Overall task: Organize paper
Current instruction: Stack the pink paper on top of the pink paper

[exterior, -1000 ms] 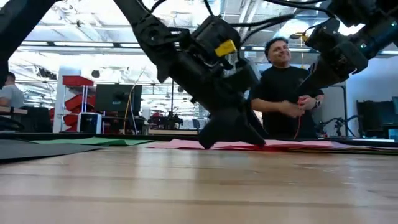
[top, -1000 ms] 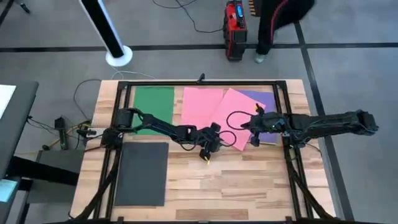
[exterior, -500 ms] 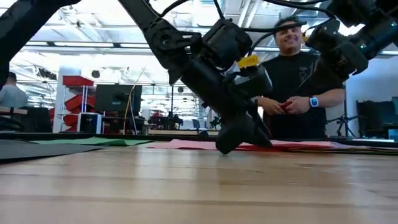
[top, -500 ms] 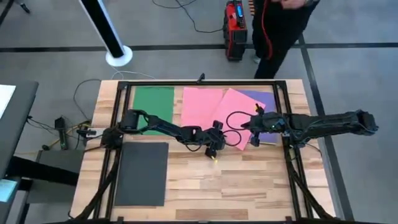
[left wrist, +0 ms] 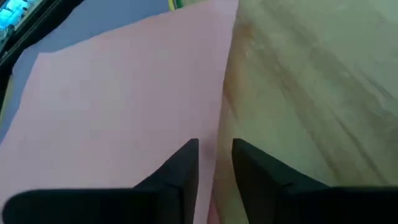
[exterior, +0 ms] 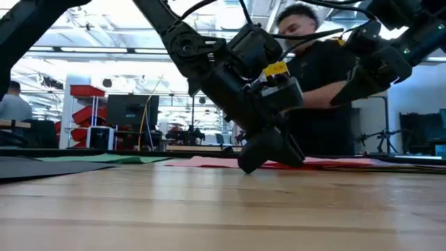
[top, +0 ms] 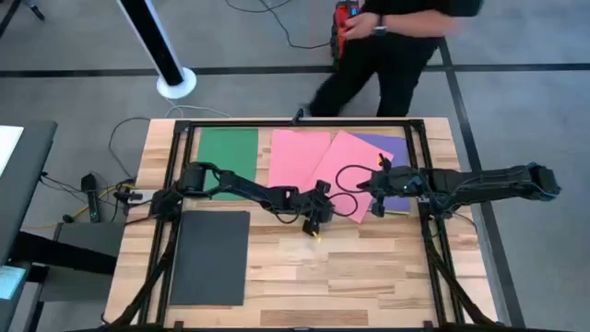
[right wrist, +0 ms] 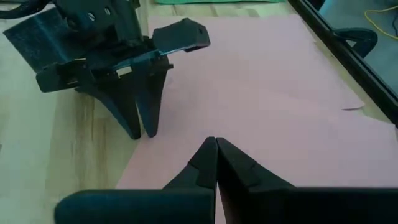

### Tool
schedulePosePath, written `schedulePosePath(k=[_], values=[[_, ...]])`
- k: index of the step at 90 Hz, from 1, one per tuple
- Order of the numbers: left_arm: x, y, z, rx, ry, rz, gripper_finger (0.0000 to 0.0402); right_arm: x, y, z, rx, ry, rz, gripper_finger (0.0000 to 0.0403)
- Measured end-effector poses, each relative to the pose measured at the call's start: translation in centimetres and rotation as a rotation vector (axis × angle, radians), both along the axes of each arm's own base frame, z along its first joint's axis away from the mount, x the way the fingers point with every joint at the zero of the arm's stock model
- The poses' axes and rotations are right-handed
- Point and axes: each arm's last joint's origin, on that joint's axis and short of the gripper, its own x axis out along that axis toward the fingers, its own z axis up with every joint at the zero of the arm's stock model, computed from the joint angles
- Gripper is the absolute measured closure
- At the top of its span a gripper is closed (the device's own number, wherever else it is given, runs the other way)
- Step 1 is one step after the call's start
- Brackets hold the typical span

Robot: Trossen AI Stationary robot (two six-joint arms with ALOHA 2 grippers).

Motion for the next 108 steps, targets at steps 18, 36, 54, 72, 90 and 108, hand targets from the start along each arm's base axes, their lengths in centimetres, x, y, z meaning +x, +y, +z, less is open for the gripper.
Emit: schedulePosePath(k=[18, 36, 54, 72, 90, 108], values=[[0.1, 0.1, -0.4, 0.016, 0.004, 0.024, 0.0381, 0.0, 0.0, 0.0, 0.000, -0.001, 0.000, 0.0403], [-0.2, -0.2, 0.4, 0.026, -0.002, 0.064, 0.0400, 0.0, 0.0, 0.0, -0.001, 0.000, 0.000, 0.0403], [-1.0, -0.3, 2.2, 0.020, 0.027, 0.153, 0.0401, 0.0, 0.0, 0.0, -0.004, 0.001, 0.003, 0.0403], [-1.9, -0.2, 1.9, 0.013, 0.127, 0.191, 0.0401, 0.0, 0.0, 0.0, -0.009, 0.006, 0.007, 0.0403], [-3.4, -0.1, 2.0, -0.016, 0.261, 0.276, 0.0401, 0.0, 0.0, 0.0, -0.007, 0.007, 0.006, 0.0403], [-4.5, -0.1, 3.4, -0.146, 0.202, 0.393, 0.0402, -0.1, 0.0, -0.1, -0.002, 0.012, -0.002, 0.0403]])
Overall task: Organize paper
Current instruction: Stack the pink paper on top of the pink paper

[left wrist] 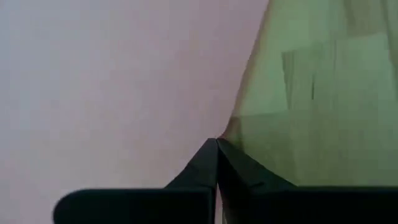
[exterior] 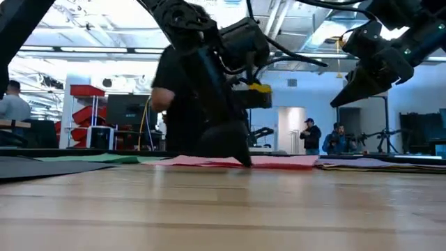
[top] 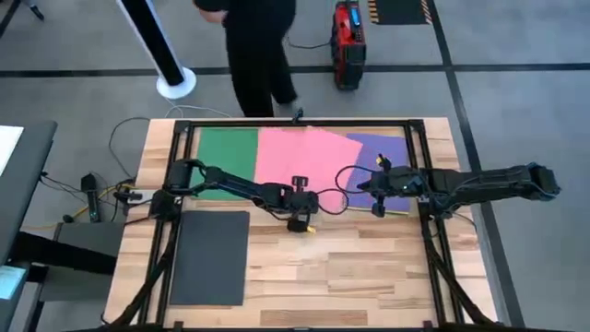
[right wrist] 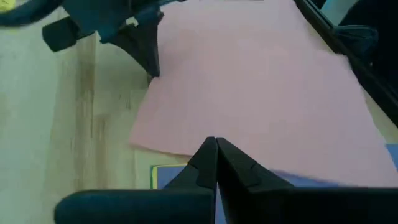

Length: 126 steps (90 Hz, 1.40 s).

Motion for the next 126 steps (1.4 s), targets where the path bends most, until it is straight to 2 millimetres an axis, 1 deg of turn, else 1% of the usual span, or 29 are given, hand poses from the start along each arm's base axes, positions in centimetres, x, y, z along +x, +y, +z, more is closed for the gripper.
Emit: schedulePosePath(k=[8, 22, 32, 43, 51, 60, 71, 79, 88, 99, 116, 126], values=[[-0.3, 0.0, 1.5, -0.038, -0.070, 0.057, 0.0402, 0.0, 0.0, 0.0, -0.008, 0.002, -0.012, 0.0403], [-0.9, 0.2, 4.1, -0.019, -0.154, 0.161, 0.0401, 0.0, -0.1, 0.0, -0.013, 0.003, -0.019, 0.0403], [-2.0, 0.4, 5.5, 0.000, -0.155, 0.253, 0.0401, -0.1, 0.0, -0.1, -0.012, 0.010, -0.017, 0.0403], [-3.5, 0.5, 5.9, 0.029, -0.092, 0.363, 0.0401, -0.1, 0.0, -0.1, -0.012, 0.020, -0.015, 0.0403], [-4.5, 0.5, 5.5, 0.017, -0.084, 0.419, 0.0401, -0.1, 0.0, -0.1, -0.012, 0.018, -0.015, 0.0403], [-5.7, 0.4, 4.3, -0.010, -0.070, 0.467, 0.0401, -0.1, 0.0, -0.1, -0.005, 0.017, -0.020, 0.0403], [-7.2, 0.4, 2.9, -0.066, -0.082, 0.522, 0.0401, 0.0, 0.0, -0.3, 0.015, 0.017, -0.035, 0.0403], [-8.2, 0.4, 2.1, -0.143, -0.122, 0.536, 0.0401, 0.6, -0.1, -0.5, 0.046, 0.002, -0.058, 0.0403], [-8.8, 0.3, 1.6, -0.223, -0.183, 0.546, 0.0401, 1.8, -0.1, -0.9, 0.076, -0.024, -0.080, 0.0403], [-9.3, 0.0, 1.5, -0.246, -0.203, 0.550, 0.0401, 3.6, -0.8, -2.3, 0.083, -0.019, -0.111, 0.0403], [-9.2, -1.0, 1.6, -0.276, -0.211, 0.523, 0.0401, 6.1, -3.2, -4.7, 0.105, 0.022, -0.232, 0.0403], [-9.2, -1.0, 1.6, -0.266, -0.218, 0.527, 0.0401, 7.4, -4.8, -6.1, 0.107, 0.075, -0.291, 0.0403]])
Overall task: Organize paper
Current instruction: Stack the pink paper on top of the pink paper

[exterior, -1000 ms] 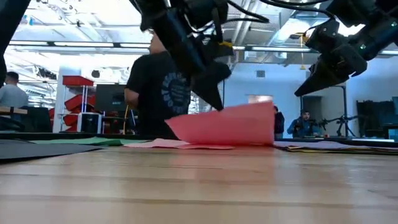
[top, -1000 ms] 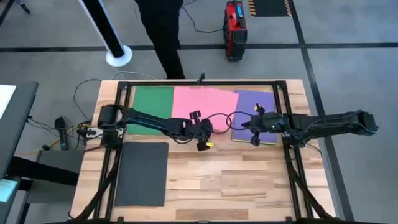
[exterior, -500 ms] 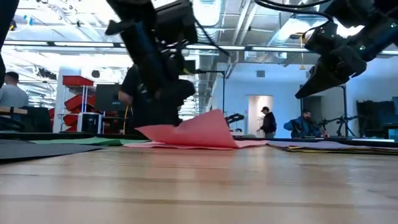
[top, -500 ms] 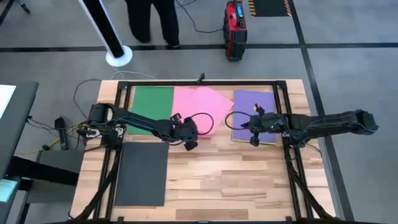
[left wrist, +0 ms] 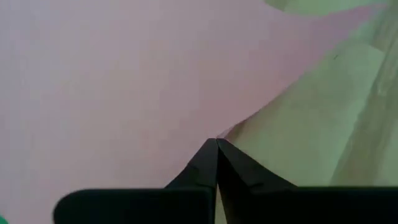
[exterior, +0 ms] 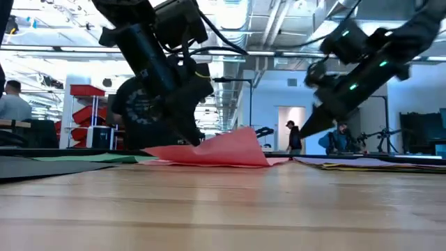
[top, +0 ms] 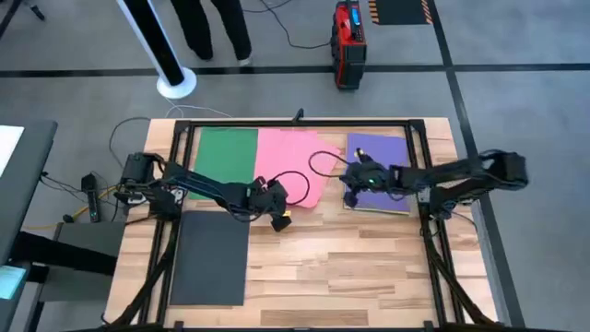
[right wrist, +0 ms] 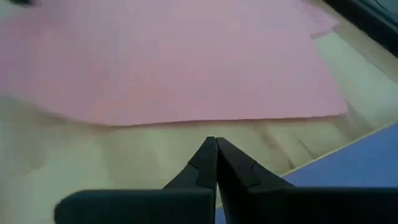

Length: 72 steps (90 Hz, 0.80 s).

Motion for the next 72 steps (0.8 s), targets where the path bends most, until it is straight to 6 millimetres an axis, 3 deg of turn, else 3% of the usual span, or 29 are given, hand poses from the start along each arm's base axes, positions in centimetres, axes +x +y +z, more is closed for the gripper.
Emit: schedulePosePath(k=[34, 72], values=[[0.3, 0.0, 0.2, 0.033, -0.012, -0.035, 0.0401, 4.1, -3.4, -3.6, 0.022, 0.098, -0.063, 0.0403], [0.3, -0.2, 0.1, 0.032, 0.026, -0.153, 0.0401, 5.8, -5.0, -3.2, 0.024, 0.072, -0.078, 0.0403]])
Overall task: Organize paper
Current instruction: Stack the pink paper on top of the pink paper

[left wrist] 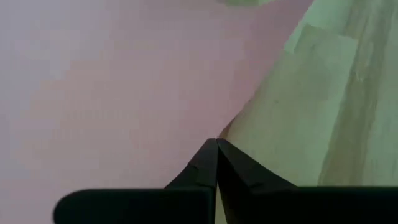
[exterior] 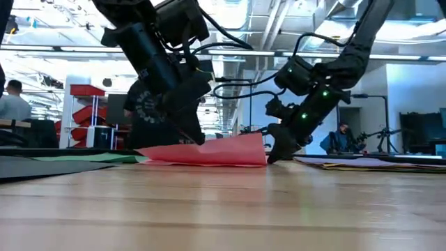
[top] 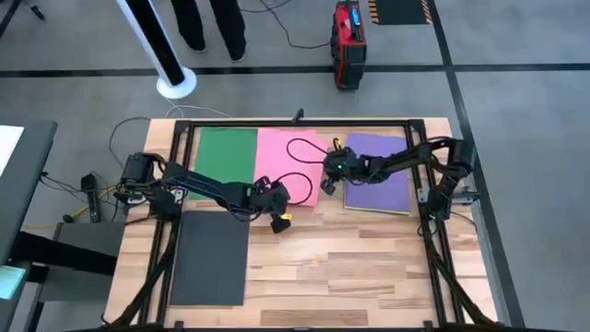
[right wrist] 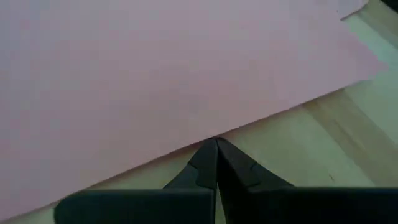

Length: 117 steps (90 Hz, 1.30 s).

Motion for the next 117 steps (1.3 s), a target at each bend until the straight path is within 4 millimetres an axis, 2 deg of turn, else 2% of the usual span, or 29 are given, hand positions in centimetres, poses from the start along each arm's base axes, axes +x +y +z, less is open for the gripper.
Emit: schedulePosePath(k=[10, 36, 53, 80, 96, 117], values=[[0.0, 0.0, 0.0, 0.011, 0.009, -0.019, 0.0387, 0.0, -0.2, 0.0, -0.001, -0.001, -0.003, 0.0403], [0.1, 0.3, 0.0, 0.038, 0.013, -0.050, 0.0306, -0.2, -0.8, 0.1, 0.003, -0.014, -0.015, 0.0403], [0.2, 0.9, 0.1, 0.047, 0.006, -0.045, 0.0274, 0.0, -1.6, 0.5, -0.011, -0.036, -0.043, 0.0403], [0.2, 2.2, 0.1, 0.057, 0.022, -0.019, 0.0272, 0.4, -2.8, 1.4, 0.002, -0.021, -0.077, 0.0403], [0.2, 2.6, 0.0, 0.061, 0.031, -0.029, 0.0272, 0.3, -3.2, 0.4, 0.054, -0.001, -0.117, 0.0403], [0.1, 2.7, 0.0, 0.060, 0.046, -0.033, 0.0272, 1.5, -4.3, -0.2, 0.086, -0.006, -0.132, 0.0403]])
